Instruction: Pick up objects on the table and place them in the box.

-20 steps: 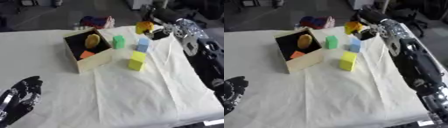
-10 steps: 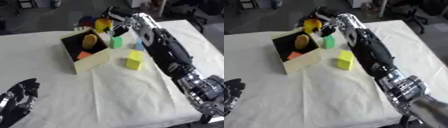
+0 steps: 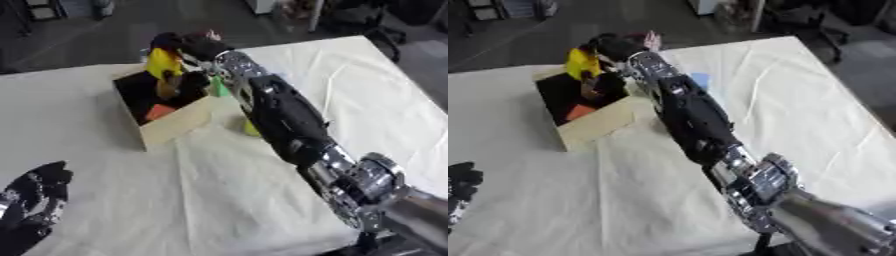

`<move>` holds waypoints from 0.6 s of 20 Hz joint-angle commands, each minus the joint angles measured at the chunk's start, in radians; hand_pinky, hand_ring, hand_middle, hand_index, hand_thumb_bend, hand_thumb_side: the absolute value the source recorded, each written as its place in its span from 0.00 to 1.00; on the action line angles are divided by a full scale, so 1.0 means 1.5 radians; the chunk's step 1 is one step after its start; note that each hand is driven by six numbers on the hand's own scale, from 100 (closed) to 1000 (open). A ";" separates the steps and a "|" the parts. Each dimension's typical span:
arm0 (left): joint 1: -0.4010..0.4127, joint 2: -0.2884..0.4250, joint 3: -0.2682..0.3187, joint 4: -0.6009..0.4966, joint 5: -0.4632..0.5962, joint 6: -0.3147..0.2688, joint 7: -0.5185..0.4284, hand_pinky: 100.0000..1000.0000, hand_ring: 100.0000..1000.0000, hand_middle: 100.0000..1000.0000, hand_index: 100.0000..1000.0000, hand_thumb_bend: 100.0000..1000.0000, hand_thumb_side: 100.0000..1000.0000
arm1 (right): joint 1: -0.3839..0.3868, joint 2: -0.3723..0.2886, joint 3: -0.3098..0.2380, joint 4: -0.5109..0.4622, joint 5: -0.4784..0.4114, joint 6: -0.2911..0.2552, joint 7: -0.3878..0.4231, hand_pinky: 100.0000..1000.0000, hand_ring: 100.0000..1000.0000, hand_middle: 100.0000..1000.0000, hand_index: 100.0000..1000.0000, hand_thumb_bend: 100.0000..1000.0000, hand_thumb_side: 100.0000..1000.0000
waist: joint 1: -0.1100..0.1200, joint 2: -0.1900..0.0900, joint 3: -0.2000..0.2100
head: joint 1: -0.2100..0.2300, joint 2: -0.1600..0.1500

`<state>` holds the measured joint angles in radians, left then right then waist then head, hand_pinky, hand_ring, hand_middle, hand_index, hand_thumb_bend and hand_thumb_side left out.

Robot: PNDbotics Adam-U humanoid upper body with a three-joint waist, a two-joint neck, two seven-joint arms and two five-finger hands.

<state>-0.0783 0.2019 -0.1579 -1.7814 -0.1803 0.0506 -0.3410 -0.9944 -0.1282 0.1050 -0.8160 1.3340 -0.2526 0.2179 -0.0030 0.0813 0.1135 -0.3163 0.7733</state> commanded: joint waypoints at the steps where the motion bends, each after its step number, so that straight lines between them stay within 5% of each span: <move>1: -0.004 0.004 -0.001 -0.008 0.002 -0.001 -0.002 0.82 0.79 0.70 0.86 0.00 0.41 | -0.014 -0.011 0.010 -0.031 0.064 -0.011 0.027 0.85 0.91 1.00 1.00 0.14 0.71 | 0.011 -0.007 -0.003 | -0.002 -0.002; 7: -0.002 0.006 0.002 -0.008 0.001 -0.001 0.000 0.82 0.79 0.70 0.86 0.00 0.41 | 0.007 -0.043 0.013 -0.083 0.028 -0.069 0.100 0.89 0.94 1.00 1.00 0.07 0.68 | 0.008 -0.007 -0.015 | 0.003 -0.002; 10: -0.001 0.007 0.005 -0.008 0.000 0.000 0.003 0.82 0.79 0.70 0.86 0.00 0.41 | 0.040 -0.078 0.010 -0.140 -0.093 -0.091 0.143 0.87 0.88 0.98 1.00 0.00 0.53 | 0.004 -0.008 -0.019 | 0.012 -0.002; 12: 0.000 0.008 0.008 -0.009 -0.001 0.000 0.006 0.82 0.79 0.70 0.86 0.00 0.41 | 0.085 -0.112 0.007 -0.189 -0.244 -0.107 0.176 0.87 0.86 0.97 1.00 0.00 0.45 | 0.000 -0.008 -0.022 | 0.019 -0.002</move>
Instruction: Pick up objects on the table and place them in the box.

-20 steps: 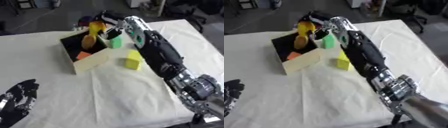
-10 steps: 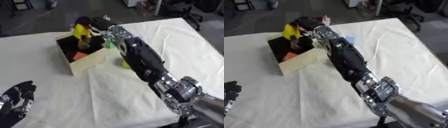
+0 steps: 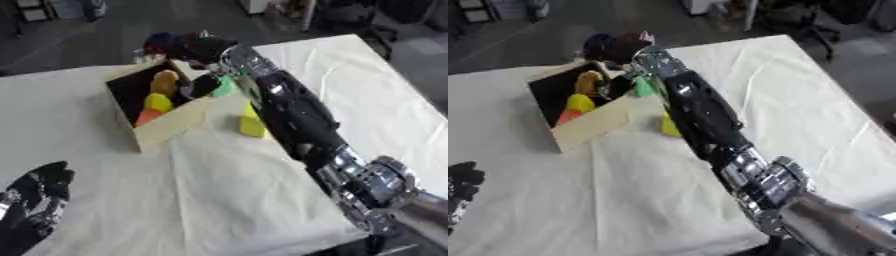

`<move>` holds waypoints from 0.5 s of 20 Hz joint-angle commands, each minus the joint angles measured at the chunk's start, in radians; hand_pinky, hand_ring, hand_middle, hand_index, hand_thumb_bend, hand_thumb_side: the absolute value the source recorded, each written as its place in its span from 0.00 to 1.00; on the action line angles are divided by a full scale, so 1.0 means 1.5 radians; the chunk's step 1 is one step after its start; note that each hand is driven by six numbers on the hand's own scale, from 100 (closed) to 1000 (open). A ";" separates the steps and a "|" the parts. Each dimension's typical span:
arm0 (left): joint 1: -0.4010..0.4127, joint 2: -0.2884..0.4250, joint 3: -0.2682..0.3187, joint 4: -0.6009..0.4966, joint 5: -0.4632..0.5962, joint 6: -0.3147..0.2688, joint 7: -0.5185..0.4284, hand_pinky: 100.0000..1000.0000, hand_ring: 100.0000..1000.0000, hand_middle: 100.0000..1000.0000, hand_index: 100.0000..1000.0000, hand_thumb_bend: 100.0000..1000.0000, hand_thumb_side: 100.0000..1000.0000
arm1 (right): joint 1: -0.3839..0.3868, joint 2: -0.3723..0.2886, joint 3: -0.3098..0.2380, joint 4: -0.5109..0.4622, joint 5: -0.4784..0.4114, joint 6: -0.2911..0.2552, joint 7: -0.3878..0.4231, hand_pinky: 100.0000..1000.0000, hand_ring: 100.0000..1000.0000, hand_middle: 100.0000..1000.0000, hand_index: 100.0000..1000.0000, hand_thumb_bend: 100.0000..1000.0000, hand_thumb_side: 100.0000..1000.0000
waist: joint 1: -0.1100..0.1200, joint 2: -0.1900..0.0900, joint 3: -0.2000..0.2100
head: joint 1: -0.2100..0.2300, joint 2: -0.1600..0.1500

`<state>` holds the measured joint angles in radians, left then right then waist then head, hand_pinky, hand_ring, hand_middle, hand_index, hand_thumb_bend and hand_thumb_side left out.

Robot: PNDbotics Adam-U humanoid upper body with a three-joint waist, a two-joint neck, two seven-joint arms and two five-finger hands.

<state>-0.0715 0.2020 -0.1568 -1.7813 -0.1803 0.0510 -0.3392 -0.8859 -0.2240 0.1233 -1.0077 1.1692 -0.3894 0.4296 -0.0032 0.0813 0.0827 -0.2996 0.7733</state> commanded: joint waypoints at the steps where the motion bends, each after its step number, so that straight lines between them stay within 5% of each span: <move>1: -0.004 0.010 0.008 -0.009 -0.002 0.000 0.006 0.82 0.79 0.70 0.86 0.00 0.41 | 0.038 -0.071 -0.004 -0.089 -0.209 -0.017 0.059 0.88 0.87 0.97 1.00 0.00 0.41 | -0.002 -0.008 -0.004 | 0.012 -0.002; 3: -0.003 0.013 0.009 -0.009 -0.003 0.001 0.007 0.82 0.79 0.70 0.86 0.00 0.41 | 0.081 -0.115 -0.001 -0.146 -0.313 -0.007 0.110 0.89 0.88 0.98 1.00 0.00 0.29 | -0.006 -0.008 -0.007 | 0.018 -0.002; 6: -0.002 0.015 0.012 -0.009 -0.005 0.001 0.010 0.82 0.79 0.70 0.86 0.00 0.41 | 0.148 -0.169 -0.002 -0.223 -0.395 0.009 0.174 0.91 0.91 1.00 1.00 0.00 0.03 | -0.010 -0.009 -0.010 | 0.022 -0.002; 10: -0.001 0.017 0.013 -0.009 -0.006 0.001 0.011 0.82 0.79 0.70 0.86 0.00 0.41 | 0.211 -0.211 -0.008 -0.271 -0.425 0.030 0.220 0.92 0.93 1.00 1.00 0.00 0.00 | -0.012 -0.009 -0.013 | 0.026 -0.002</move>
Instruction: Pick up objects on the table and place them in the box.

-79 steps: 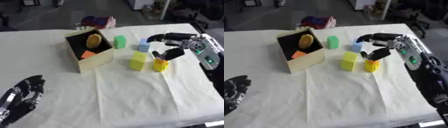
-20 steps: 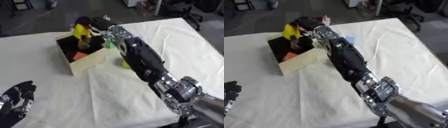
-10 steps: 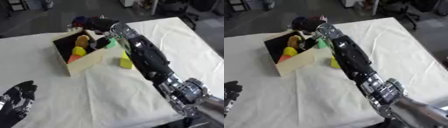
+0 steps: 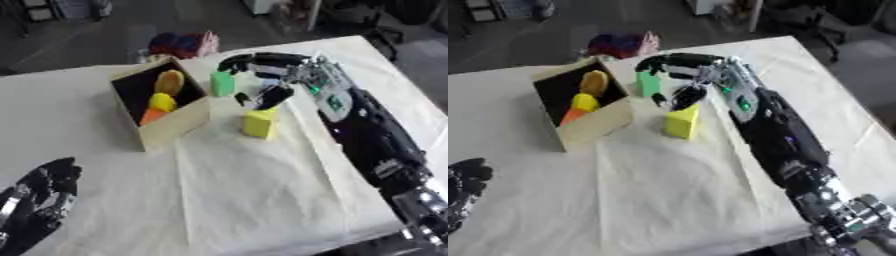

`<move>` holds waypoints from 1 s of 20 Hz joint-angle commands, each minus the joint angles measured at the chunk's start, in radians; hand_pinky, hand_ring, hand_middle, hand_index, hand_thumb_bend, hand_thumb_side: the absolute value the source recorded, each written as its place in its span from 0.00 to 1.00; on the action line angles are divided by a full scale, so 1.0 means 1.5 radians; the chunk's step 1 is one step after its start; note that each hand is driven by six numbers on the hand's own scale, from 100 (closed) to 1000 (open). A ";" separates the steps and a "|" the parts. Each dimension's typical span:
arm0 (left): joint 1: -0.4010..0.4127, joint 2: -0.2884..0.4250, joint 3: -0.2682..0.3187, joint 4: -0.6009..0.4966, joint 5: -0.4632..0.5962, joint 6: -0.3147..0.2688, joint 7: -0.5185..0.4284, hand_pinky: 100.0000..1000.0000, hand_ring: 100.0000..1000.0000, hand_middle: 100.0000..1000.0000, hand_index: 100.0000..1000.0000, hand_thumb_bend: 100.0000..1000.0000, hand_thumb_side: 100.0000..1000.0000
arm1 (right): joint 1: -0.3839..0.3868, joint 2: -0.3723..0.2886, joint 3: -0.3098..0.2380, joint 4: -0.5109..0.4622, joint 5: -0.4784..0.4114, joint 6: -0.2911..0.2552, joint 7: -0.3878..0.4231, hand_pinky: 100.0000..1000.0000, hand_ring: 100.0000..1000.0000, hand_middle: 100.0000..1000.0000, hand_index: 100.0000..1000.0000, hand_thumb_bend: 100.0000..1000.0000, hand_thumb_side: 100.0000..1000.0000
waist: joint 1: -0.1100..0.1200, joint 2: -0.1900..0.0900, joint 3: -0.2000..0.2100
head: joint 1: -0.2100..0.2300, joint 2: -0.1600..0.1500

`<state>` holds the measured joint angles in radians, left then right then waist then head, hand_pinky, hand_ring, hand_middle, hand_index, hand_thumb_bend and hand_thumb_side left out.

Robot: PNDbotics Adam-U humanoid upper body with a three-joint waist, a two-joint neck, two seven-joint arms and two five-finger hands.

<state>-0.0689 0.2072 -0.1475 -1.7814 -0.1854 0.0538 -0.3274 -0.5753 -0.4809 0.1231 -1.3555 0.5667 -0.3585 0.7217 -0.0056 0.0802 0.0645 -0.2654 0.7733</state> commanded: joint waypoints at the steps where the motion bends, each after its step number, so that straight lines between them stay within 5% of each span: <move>1: -0.003 0.014 0.007 -0.009 -0.003 -0.001 0.003 0.82 0.79 0.70 0.86 0.00 0.41 | 0.014 -0.048 -0.005 -0.044 -0.024 0.013 0.035 0.92 0.93 1.00 1.00 0.00 0.00 | -0.010 -0.008 -0.001 | 0.003 -0.002; 11: -0.006 0.015 0.006 -0.009 -0.003 -0.002 0.002 0.82 0.79 0.70 0.86 0.00 0.41 | 0.015 -0.055 0.032 -0.026 0.087 0.001 0.065 0.96 1.00 1.00 1.00 0.00 0.00 | -0.009 -0.006 0.002 | -0.001 -0.002; 16: -0.007 0.015 0.006 -0.008 -0.003 -0.002 0.002 0.82 0.79 0.70 0.86 0.00 0.41 | -0.002 -0.033 0.038 -0.023 0.204 -0.008 0.027 0.98 1.00 1.00 1.00 0.07 0.31 | -0.008 -0.006 0.003 | -0.005 -0.002; 20: -0.007 0.014 0.004 -0.009 -0.002 -0.002 0.001 0.82 0.79 0.70 0.86 0.00 0.41 | -0.010 -0.019 0.042 0.000 0.248 -0.014 0.011 0.98 1.00 1.00 1.00 0.08 0.38 | -0.009 -0.006 0.004 | -0.007 -0.002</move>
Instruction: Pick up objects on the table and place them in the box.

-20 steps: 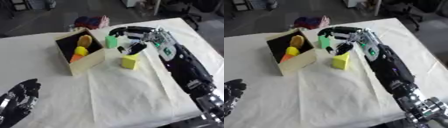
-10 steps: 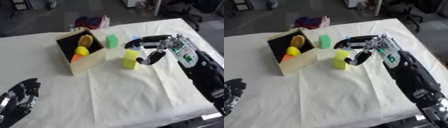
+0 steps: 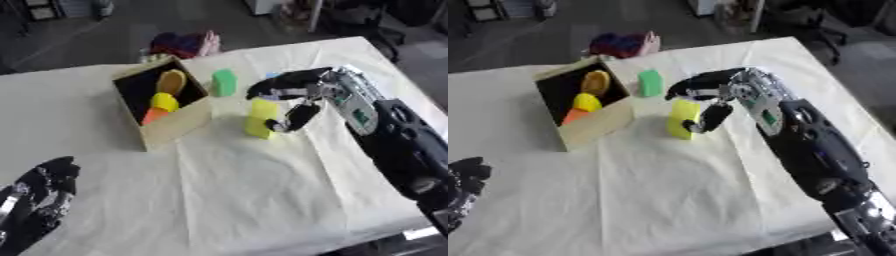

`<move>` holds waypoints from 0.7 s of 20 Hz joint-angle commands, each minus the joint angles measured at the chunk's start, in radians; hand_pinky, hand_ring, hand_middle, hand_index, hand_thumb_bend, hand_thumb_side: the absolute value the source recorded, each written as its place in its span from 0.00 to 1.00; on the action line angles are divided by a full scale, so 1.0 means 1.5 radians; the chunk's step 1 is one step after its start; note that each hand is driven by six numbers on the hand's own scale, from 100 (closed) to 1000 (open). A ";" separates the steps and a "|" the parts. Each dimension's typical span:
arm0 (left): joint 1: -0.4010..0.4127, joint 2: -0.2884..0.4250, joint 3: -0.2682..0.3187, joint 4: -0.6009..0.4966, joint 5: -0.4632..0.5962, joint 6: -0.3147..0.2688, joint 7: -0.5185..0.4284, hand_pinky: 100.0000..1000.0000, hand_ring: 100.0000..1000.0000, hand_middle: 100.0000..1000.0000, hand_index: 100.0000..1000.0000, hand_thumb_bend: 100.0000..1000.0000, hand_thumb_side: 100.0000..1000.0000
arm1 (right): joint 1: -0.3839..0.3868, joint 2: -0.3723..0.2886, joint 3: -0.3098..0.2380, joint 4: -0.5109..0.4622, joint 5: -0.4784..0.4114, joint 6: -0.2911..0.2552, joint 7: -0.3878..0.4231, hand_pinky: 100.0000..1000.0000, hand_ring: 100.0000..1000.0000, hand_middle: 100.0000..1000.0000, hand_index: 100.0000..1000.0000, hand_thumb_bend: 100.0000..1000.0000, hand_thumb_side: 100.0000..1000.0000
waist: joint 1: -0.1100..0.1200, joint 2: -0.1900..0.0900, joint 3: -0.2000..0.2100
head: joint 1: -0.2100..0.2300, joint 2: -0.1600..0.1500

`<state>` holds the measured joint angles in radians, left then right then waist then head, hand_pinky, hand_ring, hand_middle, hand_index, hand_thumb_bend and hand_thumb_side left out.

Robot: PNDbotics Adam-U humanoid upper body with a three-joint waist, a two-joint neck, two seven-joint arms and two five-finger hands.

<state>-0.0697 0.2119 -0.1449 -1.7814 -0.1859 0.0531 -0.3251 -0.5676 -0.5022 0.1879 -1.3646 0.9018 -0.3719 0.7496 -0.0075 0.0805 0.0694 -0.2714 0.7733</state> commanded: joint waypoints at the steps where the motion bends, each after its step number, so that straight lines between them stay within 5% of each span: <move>1: -0.006 0.011 0.003 -0.009 -0.002 -0.001 -0.001 0.82 0.79 0.70 0.86 0.00 0.41 | -0.016 -0.003 0.000 0.011 0.029 -0.007 -0.009 0.99 1.00 1.00 1.00 0.08 0.39 | -0.008 -0.006 0.001 | -0.003 -0.002; 14: -0.006 0.010 0.003 -0.009 -0.002 -0.001 0.000 0.82 0.79 0.70 0.86 0.00 0.41 | -0.035 0.029 -0.023 0.096 0.102 0.012 -0.032 0.98 1.00 1.00 1.00 0.08 0.38 | -0.008 -0.005 0.003 | -0.007 -0.002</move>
<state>-0.0698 0.2119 -0.1450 -1.7814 -0.1859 0.0531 -0.3252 -0.5988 -0.4480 0.1701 -1.2241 1.0385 -0.3592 0.7104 -0.0075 0.0810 0.0743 -0.2791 0.7733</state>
